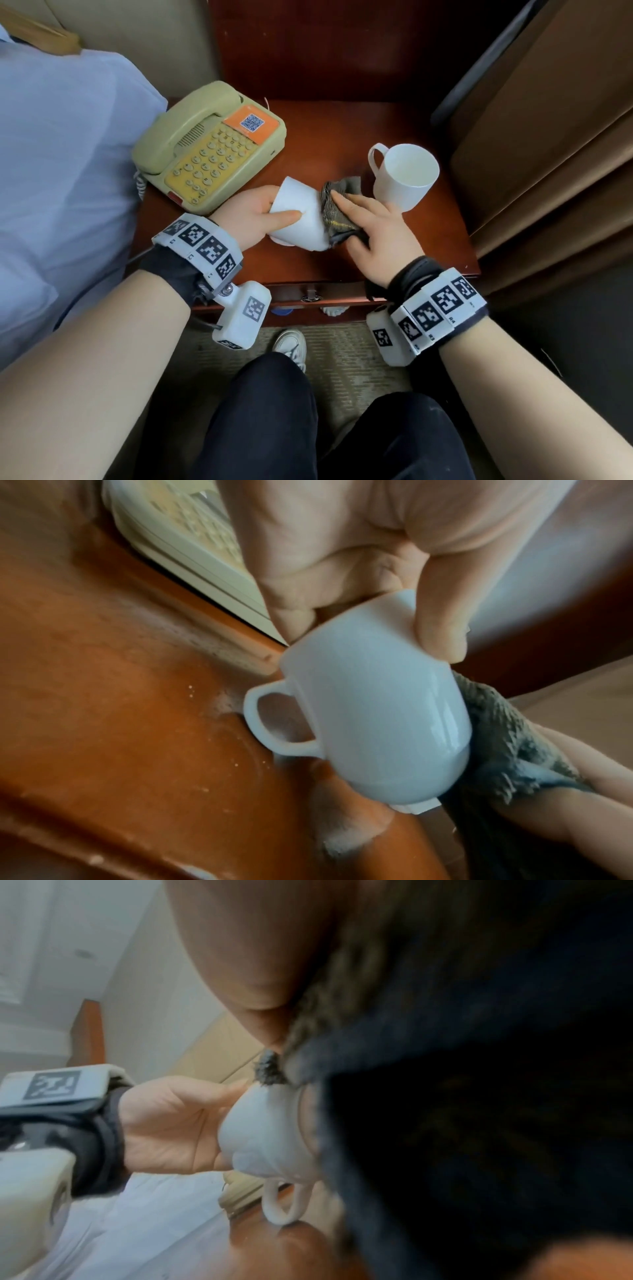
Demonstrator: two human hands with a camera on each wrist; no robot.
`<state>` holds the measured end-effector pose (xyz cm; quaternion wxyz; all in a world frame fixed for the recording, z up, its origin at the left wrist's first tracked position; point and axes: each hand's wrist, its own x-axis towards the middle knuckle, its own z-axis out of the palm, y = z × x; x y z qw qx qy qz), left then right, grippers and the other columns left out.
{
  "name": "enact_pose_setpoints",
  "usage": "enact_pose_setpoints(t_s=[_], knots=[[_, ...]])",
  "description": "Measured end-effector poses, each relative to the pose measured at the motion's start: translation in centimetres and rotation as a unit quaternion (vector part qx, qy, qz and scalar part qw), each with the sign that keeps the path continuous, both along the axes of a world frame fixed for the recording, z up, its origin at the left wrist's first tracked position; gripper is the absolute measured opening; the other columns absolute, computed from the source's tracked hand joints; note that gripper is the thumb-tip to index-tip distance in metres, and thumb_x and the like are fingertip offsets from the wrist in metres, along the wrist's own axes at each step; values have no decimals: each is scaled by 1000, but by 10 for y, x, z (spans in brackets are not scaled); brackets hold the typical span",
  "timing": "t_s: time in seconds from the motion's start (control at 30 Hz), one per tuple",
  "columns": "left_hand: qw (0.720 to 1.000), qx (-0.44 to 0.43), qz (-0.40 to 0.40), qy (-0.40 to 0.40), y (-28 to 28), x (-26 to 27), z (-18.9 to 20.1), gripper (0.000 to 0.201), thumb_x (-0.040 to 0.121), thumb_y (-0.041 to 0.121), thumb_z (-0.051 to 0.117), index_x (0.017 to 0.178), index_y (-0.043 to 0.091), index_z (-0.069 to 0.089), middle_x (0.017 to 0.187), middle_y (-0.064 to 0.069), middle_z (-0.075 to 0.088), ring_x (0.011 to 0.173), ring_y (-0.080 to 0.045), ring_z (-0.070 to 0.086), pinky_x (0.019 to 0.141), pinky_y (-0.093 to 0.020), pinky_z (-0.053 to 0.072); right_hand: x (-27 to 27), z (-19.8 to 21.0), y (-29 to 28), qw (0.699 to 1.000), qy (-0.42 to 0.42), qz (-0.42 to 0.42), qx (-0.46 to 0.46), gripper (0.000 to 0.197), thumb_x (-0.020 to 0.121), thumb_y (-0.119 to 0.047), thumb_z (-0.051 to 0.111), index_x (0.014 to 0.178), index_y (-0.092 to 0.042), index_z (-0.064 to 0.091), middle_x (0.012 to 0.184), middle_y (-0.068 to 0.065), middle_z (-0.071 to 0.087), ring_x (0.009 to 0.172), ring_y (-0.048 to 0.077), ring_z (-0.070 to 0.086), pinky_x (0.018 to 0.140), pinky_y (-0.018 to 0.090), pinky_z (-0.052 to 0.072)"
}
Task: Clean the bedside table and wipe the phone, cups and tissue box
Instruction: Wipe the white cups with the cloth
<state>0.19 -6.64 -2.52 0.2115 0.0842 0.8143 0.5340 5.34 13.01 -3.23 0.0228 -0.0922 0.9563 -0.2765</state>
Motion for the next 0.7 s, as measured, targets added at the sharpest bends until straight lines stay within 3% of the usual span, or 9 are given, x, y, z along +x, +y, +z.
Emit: enact_pose_setpoints(t_s=[0.07,0.13,0.2,0.37,0.47,0.53,0.6,0.7], knots=[[999,-47,-19,13,3,-1,-3,25,88,16,62,111,20,54,107,-1,59,103,-19,55,76,-18,51,-1,-9,-2,999,-38,-7,3,61,84,-11,45,142,-29,33,144,2,41,118,32,37,100,25,25],[992,-116,-39,25,3,-1,-8,44,87,16,62,128,16,48,118,-2,56,110,-18,52,88,-26,44,0,-16,-4,998,-57,-3,7,62,85,-12,45,143,-31,30,145,2,39,118,31,36,100,25,24],[987,-150,-48,12,2,0,-12,54,84,16,65,134,15,44,126,-3,55,119,-20,50,94,-27,37,-1,-19,-6,998,-59,-7,-11,62,85,-14,42,143,-30,30,145,4,40,122,31,36,98,22,21],[987,-151,-50,6,-1,2,-18,52,85,14,65,133,13,47,133,-6,54,125,-21,47,91,-21,31,-10,-19,-7,998,-61,-3,-21,61,83,-19,39,142,-31,33,144,2,41,123,30,36,106,28,21],[990,-133,-50,-5,-4,1,-21,52,84,18,68,132,14,48,130,-5,56,121,-18,50,92,-22,32,-15,-7,-8,998,-48,-21,-18,62,86,-9,42,143,-32,30,145,0,40,120,29,35,104,27,24],[989,-132,-63,1,-3,1,-21,54,81,25,71,130,16,50,126,-2,58,115,-13,51,91,-21,33,-21,3,-15,999,-15,-22,-18,65,83,-12,38,144,-33,26,145,0,39,116,29,35,103,27,25],[988,-131,-77,17,-2,1,-20,50,83,20,69,129,15,51,120,2,58,111,-10,50,89,-17,32,-28,11,-27,1000,4,14,9,68,80,-14,35,144,-35,25,147,-2,35,113,28,33,103,29,26],[988,-126,-83,27,-2,1,-19,47,84,14,66,128,17,51,115,6,57,107,-6,49,86,-15,32,-29,8,-35,993,-13,80,90,65,87,-9,37,143,-37,24,150,-8,29,112,27,31,102,34,33]])
